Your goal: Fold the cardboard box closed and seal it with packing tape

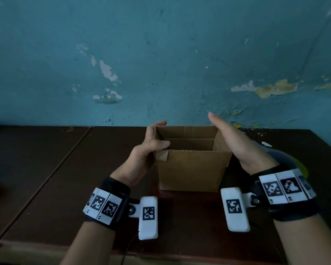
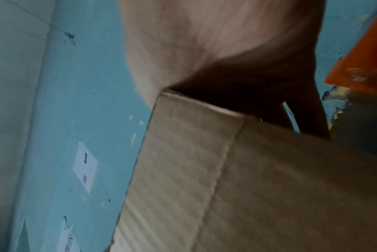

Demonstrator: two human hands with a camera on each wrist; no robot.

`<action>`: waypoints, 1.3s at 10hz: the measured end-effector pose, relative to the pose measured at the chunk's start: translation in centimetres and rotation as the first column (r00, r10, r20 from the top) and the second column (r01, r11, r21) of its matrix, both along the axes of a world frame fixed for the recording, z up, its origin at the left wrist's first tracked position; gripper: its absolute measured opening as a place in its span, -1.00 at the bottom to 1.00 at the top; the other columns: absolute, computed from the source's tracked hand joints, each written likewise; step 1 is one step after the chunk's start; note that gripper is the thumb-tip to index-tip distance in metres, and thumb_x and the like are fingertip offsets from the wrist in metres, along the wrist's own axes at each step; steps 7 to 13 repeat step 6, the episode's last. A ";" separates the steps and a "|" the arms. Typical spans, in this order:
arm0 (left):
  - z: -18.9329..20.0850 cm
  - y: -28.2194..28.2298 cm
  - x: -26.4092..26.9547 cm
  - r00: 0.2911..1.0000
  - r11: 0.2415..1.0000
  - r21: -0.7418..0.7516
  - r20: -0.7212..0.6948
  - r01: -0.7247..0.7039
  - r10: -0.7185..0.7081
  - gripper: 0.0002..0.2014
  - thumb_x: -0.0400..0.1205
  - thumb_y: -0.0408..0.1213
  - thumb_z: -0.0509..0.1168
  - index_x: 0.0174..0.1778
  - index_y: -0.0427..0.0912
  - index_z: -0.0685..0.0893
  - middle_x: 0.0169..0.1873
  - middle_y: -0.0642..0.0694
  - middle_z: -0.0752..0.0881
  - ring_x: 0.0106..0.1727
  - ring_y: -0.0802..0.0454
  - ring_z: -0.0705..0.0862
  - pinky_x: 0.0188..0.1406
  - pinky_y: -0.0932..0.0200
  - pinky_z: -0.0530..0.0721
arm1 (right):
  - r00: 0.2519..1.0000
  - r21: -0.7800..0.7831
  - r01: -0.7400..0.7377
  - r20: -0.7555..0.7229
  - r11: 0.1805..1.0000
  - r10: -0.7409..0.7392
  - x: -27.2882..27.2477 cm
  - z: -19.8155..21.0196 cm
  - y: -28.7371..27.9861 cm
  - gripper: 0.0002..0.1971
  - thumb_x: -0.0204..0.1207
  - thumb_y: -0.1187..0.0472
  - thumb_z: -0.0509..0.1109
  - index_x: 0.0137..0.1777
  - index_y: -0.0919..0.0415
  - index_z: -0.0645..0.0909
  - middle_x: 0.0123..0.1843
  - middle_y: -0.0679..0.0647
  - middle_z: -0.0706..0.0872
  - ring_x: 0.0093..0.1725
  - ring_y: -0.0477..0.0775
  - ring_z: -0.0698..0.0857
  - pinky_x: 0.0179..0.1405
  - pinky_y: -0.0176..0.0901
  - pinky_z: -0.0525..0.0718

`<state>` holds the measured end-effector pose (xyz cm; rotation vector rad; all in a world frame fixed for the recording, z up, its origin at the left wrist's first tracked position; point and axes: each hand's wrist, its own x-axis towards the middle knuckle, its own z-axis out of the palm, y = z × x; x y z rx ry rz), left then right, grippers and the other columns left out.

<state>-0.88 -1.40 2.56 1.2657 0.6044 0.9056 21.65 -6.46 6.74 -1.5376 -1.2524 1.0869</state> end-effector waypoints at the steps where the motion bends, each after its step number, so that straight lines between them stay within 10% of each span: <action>1: 0.2 -0.2 0.1 0.999 0.999 -0.004 -0.019 -0.035 0.035 -0.30 0.46 -0.10 0.38 0.58 -0.09 0.45 0.24 -0.08 0.75 0.25 -0.05 0.78 0.22 0.04 0.73 | 0.999 -0.028 0.015 -0.043 0.999 -0.016 0.5 -0.6 0.4 -0.24 0.50 -0.58 0.17 0.44 -0.07 0.70 0.44 0.01 0.76 0.47 0.08 0.69 0.59 0.17 0.47; 3: 0.2 0.1 -0.4 0.986 0.985 -0.068 0.050 -0.157 0.160 -0.36 0.62 0.05 0.19 0.59 -0.20 0.49 0.38 -0.43 0.66 0.37 -0.34 0.66 0.43 -0.25 0.55 | 0.997 0.020 0.073 -0.037 0.997 -0.072 1.2 -0.5 0.6 -0.27 0.51 -0.60 0.11 0.12 -0.06 0.86 0.41 0.08 0.77 0.43 0.11 0.71 0.58 0.31 0.49; 5: 0.8 0.1 -0.5 0.964 0.970 -0.104 0.133 -0.219 0.232 -0.30 0.61 0.16 0.17 0.58 -0.23 0.50 0.31 -0.30 0.75 0.28 -0.25 0.78 0.06 -0.01 0.81 | 0.987 0.083 0.156 -0.036 0.984 -0.154 1.9 -0.2 0.2 -0.23 0.50 -0.60 0.03 0.16 -0.05 0.83 0.31 0.24 0.77 0.30 0.20 0.72 0.31 0.21 0.59; 6: 0.7 0.3 -0.8 0.943 0.957 -0.097 0.170 -0.273 0.286 -0.28 0.63 0.21 0.15 0.59 -0.23 0.49 0.41 -0.36 0.70 0.43 -0.33 0.70 0.35 -0.26 0.70 | 0.978 0.144 0.203 -0.079 0.969 -0.193 2.3 0.6 -0.5 -0.33 0.73 -0.39 -0.04 0.28 0.07 0.72 0.12 0.17 0.86 0.15 0.14 0.81 0.07 0.04 0.62; 13: 0.7 0.3 -0.8 0.943 0.957 -0.097 0.170 -0.273 0.286 -0.28 0.63 0.21 0.15 0.59 -0.23 0.49 0.41 -0.36 0.70 0.43 -0.33 0.70 0.35 -0.26 0.70 | 0.978 0.144 0.203 -0.079 0.969 -0.193 2.3 0.6 -0.5 -0.33 0.73 -0.39 -0.04 0.28 0.07 0.72 0.12 0.17 0.86 0.15 0.14 0.81 0.07 0.04 0.62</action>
